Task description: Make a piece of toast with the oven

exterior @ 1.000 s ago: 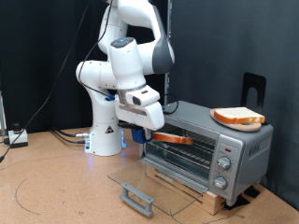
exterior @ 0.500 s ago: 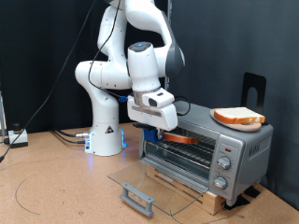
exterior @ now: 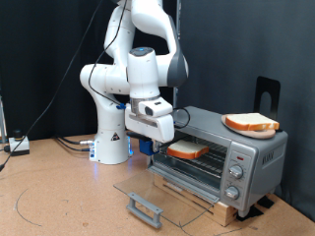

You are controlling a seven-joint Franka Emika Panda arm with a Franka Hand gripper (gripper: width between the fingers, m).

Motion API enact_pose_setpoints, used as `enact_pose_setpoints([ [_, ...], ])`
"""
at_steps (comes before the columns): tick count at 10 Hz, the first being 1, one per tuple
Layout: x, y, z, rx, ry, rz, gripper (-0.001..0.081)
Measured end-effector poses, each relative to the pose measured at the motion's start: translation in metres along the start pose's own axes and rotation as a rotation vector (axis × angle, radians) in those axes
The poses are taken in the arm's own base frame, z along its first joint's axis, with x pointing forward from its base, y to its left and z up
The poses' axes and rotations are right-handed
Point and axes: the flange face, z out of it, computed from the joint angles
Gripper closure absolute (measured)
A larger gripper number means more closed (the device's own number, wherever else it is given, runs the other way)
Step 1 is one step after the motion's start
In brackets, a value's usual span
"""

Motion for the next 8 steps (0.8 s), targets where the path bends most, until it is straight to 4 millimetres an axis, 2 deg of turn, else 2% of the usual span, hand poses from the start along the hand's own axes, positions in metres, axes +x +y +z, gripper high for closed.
enact_pose_setpoints([
  [4, -0.008, 0.008, -0.003, 0.014, 0.018, 0.009, 0.0410],
  [8, 0.007, 0.005, -0.010, 0.043, 0.063, -0.008, 0.0410],
])
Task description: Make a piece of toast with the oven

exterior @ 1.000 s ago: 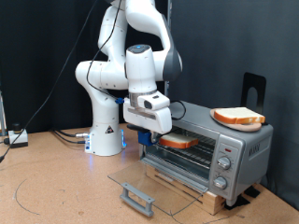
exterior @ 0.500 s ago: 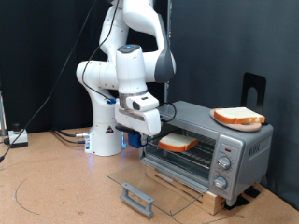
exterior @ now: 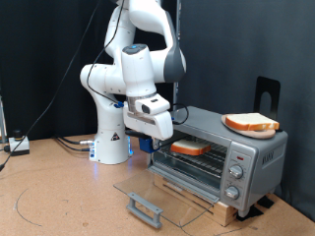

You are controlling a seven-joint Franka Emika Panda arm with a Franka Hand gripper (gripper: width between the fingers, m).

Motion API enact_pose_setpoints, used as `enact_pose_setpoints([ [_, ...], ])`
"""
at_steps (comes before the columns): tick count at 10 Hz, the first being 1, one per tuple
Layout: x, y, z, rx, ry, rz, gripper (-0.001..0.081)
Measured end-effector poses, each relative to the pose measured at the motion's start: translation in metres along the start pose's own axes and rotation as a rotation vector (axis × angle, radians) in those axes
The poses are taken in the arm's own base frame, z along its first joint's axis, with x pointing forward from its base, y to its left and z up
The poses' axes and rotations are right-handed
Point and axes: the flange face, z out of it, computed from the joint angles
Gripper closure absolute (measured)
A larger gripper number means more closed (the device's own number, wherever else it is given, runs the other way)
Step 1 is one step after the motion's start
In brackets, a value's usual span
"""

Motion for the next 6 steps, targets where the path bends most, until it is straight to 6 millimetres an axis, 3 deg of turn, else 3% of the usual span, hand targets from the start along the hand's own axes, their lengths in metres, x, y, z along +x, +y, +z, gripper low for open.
enact_pose_setpoints([
  [4, 0.016, -0.006, 0.002, 0.011, 0.009, 0.008, 0.0410],
  [6, 0.015, -0.004, 0.000, 0.007, -0.004, 0.034, 0.0410],
])
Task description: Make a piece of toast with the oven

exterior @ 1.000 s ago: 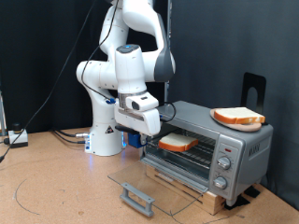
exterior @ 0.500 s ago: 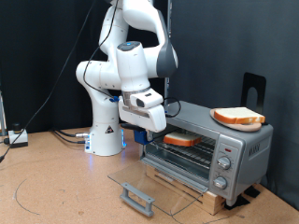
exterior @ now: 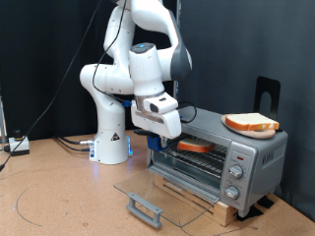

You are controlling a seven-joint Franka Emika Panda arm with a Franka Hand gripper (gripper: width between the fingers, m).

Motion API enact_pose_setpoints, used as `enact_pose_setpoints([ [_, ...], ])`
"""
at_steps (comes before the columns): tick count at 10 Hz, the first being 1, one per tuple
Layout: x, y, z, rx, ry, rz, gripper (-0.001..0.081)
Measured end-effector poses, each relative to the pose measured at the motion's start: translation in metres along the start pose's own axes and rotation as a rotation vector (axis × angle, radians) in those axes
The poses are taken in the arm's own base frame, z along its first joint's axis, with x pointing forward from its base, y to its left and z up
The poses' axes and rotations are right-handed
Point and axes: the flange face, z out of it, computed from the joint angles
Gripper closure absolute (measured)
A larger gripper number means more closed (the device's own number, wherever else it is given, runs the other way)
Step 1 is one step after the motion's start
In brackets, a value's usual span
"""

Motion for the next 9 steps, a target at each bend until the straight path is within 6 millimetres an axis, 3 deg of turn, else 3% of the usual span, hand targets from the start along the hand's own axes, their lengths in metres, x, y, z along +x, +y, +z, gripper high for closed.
enact_pose_setpoints([
  [4, -0.053, 0.029, -0.012, 0.029, -0.117, 0.131, 0.0410],
  [7, -0.094, 0.045, -0.029, 0.066, -0.066, 0.181, 0.0410],
  [9, -0.100, 0.051, -0.032, 0.095, -0.030, 0.178, 0.0410],
])
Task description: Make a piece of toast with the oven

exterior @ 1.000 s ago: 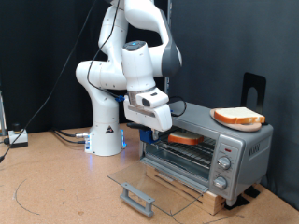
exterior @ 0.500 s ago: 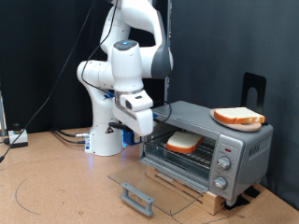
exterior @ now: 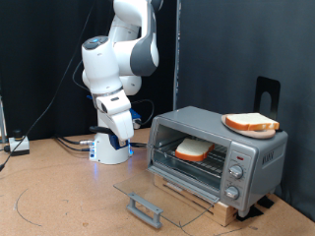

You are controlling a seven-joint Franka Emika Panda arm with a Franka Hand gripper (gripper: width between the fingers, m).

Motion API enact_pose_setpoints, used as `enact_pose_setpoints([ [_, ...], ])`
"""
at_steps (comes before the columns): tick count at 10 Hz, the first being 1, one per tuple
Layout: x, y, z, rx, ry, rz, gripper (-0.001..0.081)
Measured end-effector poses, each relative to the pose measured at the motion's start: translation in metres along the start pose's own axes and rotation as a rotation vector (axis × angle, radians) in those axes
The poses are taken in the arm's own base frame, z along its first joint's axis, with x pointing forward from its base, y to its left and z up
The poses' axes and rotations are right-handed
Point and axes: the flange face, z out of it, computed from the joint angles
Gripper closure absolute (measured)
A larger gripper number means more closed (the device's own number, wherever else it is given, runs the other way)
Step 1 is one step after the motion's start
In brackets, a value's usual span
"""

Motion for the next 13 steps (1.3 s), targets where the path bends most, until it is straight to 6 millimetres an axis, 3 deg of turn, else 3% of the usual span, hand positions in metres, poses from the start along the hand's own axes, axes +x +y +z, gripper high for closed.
enact_pose_setpoints([
  [2, 0.005, -0.006, -0.010, 0.041, 0.088, -0.019, 0.0410],
  [5, 0.010, -0.019, -0.050, 0.131, 0.263, -0.068, 0.0410],
  [9, 0.024, -0.040, -0.099, 0.145, 0.314, -0.117, 0.0410],
  [10, 0.026, -0.046, -0.105, 0.142, 0.310, -0.124, 0.0410],
  [13, 0.040, -0.060, -0.099, 0.211, 0.351, -0.213, 0.0410],
])
